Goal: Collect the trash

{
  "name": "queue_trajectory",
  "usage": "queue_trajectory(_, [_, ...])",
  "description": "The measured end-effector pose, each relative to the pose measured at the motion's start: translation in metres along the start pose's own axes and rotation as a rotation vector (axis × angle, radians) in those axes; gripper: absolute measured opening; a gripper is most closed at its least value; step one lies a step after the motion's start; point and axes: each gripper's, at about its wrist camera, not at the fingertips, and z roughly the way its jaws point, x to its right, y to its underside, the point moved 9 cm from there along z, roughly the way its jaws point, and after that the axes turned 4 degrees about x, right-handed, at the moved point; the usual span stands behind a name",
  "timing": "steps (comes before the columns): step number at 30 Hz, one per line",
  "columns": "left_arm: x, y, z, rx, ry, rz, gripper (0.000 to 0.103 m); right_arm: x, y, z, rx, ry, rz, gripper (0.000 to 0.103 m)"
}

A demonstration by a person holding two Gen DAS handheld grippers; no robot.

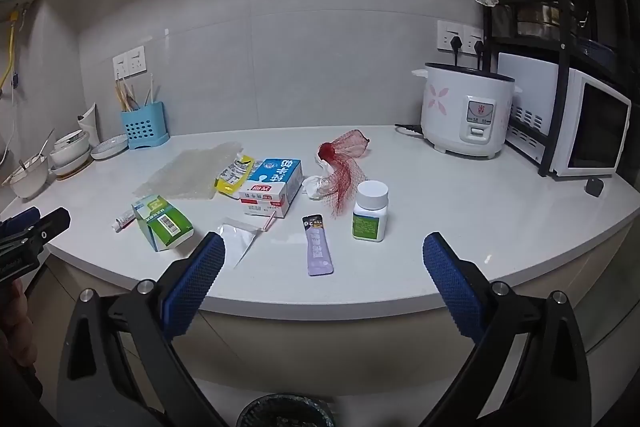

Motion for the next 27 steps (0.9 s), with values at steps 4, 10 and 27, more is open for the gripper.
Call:
queue_trajectory(4, [-0.0014, 0.0048, 0.0042, -0.015, 0.0, -0.001, 0.097, -0.0009, 0.0032, -0.0008, -0.004, 0.004, -0.002, 0.095])
queue_trajectory(10, [-0.002, 0.0054, 0.0074, -0.017, -0.002, -0.001, 0.097, 0.0029, 0.0073, 0.0065, -0.011, 0.006, -0.007, 0.095])
queue_trajectory(27, [0.0014, 0.0013, 0.0037, -0.012, 0.014, -0.007, 0.097, -0.0051, 0.0001, -0.0013, 0.012, 0.001, -0.034, 0.095])
